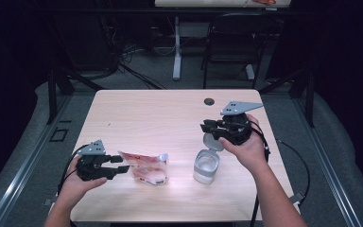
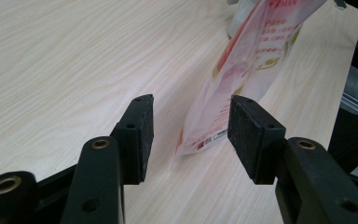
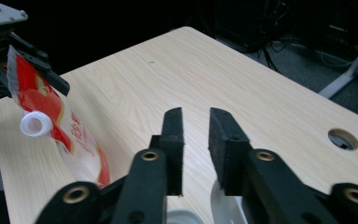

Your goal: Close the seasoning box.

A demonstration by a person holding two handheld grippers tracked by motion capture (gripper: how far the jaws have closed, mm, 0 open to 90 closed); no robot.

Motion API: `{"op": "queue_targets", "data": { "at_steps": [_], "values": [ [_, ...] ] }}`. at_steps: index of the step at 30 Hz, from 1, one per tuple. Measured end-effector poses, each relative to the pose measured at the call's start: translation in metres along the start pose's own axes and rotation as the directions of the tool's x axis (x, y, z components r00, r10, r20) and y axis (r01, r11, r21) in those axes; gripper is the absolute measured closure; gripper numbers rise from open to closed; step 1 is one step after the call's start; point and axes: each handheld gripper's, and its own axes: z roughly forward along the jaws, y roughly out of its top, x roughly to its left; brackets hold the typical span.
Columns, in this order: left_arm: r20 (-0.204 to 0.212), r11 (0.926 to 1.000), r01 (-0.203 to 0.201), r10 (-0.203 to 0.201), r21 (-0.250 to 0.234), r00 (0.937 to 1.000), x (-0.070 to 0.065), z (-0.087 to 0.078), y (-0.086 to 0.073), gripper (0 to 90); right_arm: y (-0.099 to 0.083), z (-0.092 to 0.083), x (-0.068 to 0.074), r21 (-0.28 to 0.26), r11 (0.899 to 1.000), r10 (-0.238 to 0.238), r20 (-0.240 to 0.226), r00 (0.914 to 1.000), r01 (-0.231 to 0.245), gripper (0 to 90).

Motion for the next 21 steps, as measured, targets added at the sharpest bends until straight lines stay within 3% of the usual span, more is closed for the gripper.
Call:
{"op": "queue_targets", "data": {
  "at_steps": [7, 12, 21],
  "values": [
    [-0.017, 0.9997, 0.019, -0.019, -0.018, 0.9997, 0.003, -0.008, -0.003, 51.9, -0.005, -0.004, -0.009, 0.005, 1.000, 0.029, 0.066, 0.9974, -0.030, 90.0],
    [-0.033, 0.9991, 0.028, -0.029, -0.031, 0.9990, 0.007, -0.014, -0.004, 52.3, -0.012, -0.003, -0.016, 0.025, 0.999, 0.039, 0.118, 0.9923, -0.042, 90.0],
    [-0.062, 0.9978, 0.051, -0.054, -0.042, 0.9966, 0.012, -0.016, -0.008, 52.7, -0.031, 0.004, -0.026, 0.042, 0.994, 0.089, 0.158, 0.9835, -0.097, 90.0]
  ]
}}
